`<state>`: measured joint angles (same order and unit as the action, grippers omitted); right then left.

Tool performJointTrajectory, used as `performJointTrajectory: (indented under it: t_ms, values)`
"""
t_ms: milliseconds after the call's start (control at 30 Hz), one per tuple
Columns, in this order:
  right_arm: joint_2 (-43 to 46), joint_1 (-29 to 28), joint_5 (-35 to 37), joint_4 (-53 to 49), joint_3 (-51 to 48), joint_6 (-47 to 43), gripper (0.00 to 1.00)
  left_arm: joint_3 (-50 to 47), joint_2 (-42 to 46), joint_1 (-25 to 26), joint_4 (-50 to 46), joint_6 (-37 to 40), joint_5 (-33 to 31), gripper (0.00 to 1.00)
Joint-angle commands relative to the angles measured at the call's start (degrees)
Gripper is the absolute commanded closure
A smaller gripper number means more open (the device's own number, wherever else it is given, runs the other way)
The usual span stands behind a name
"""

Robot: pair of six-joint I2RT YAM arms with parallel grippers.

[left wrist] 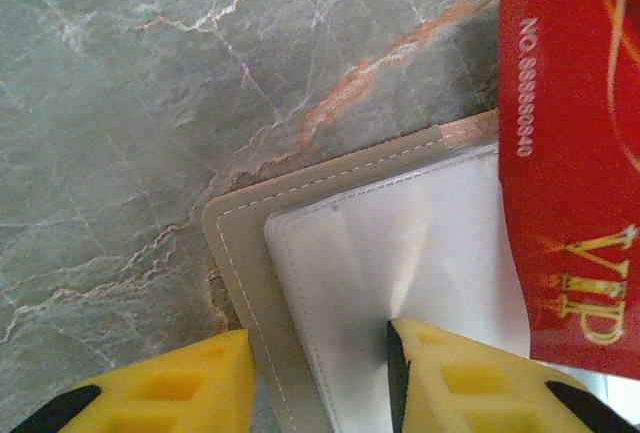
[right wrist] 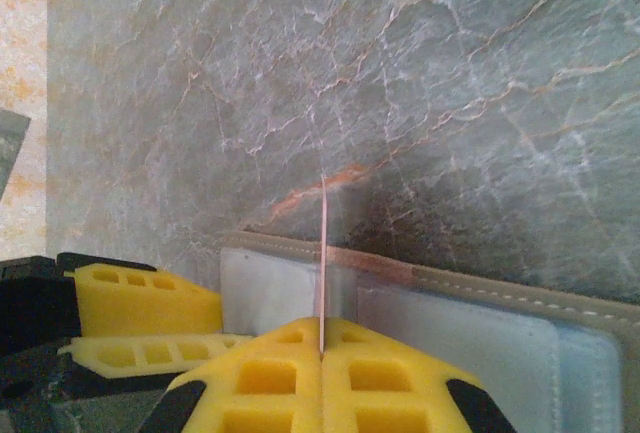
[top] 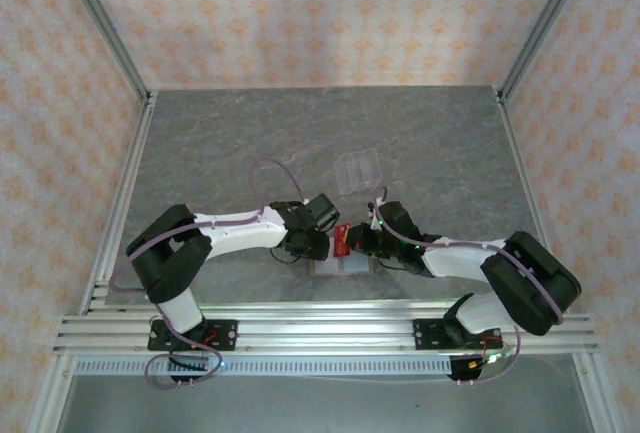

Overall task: Put the credit cards into the card holder
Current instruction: Insert the credit card into the card slot.

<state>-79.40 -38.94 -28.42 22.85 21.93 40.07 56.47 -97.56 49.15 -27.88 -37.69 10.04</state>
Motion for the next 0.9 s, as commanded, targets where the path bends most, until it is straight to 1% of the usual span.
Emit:
performJointTrajectory:
  t_ms: [0, 600, 867]
  values:
    - [-1.0, -0.6, -0.2, 2.9, -2.0, 1.1, 1.0, -1.6, -2.3, 0.5, -1.2, -0.8, -1.2, 0.62]
    - [0.4, -2.6, -1.9, 4.3, -8.2, 2.3, 1.0, -1.2, -2.7, 0.5, -1.6, -0.8, -1.3, 0.62]
    - [0.3, -3.1, -2.2, 2.9, -8.5, 1.8, 1.0, -1.2, -2.7, 0.6, -1.6, -0.7, -1.3, 0.62]
